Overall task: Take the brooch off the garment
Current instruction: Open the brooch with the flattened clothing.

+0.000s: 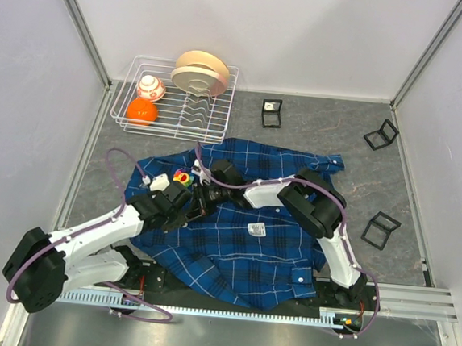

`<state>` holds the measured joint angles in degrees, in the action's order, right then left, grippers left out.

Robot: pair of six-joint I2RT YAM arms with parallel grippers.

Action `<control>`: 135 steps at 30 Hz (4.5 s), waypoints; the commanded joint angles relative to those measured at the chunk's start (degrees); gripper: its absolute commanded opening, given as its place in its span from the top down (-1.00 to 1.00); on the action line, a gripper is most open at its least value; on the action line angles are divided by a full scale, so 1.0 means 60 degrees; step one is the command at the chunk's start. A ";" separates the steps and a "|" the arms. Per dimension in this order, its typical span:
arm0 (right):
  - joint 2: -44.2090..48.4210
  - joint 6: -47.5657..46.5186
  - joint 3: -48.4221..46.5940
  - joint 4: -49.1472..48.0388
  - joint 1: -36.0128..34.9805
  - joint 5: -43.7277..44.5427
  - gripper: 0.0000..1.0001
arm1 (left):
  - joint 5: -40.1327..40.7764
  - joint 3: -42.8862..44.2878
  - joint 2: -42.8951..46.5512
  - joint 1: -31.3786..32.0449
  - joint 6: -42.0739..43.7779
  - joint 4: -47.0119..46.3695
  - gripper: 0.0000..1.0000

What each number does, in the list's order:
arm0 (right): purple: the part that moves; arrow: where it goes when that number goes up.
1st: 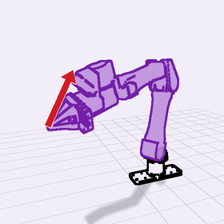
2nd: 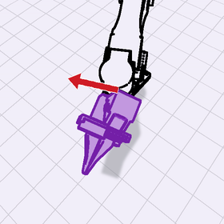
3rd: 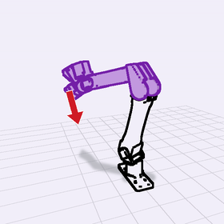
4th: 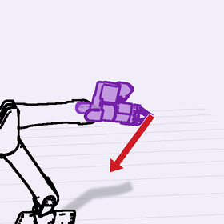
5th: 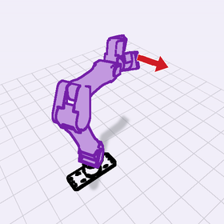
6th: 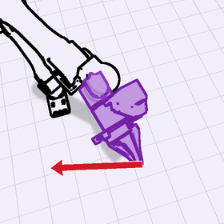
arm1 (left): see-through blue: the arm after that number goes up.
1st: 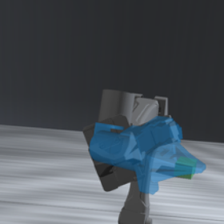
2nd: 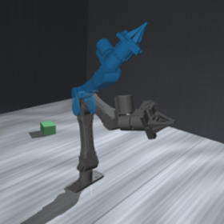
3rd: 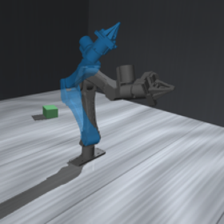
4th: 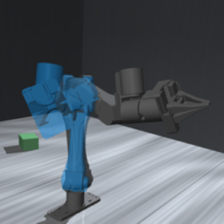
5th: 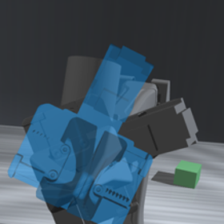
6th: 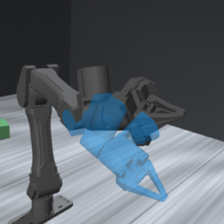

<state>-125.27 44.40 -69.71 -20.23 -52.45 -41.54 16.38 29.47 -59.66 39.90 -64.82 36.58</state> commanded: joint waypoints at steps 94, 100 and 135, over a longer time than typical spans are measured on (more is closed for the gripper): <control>0.1792 -0.1658 0.1541 -0.0500 -0.1118 0.3436 0.49 | -0.0372 -0.0767 0.0993 0.0645 -0.0887 -0.0457 0.96; 0.1968 -0.0707 0.1862 -0.0758 -0.0402 0.2751 0.46 | -0.0240 -0.1060 0.1520 0.0645 -0.1033 -0.0150 0.96; 0.0151 0.0613 0.1204 -0.2769 -0.0444 0.0742 0.53 | -0.0284 -0.0900 0.1316 0.0659 -0.0229 -0.0339 0.96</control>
<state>-122.96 50.28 -58.35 -37.98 -53.82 -35.88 15.20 23.31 -49.74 43.68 -68.66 34.76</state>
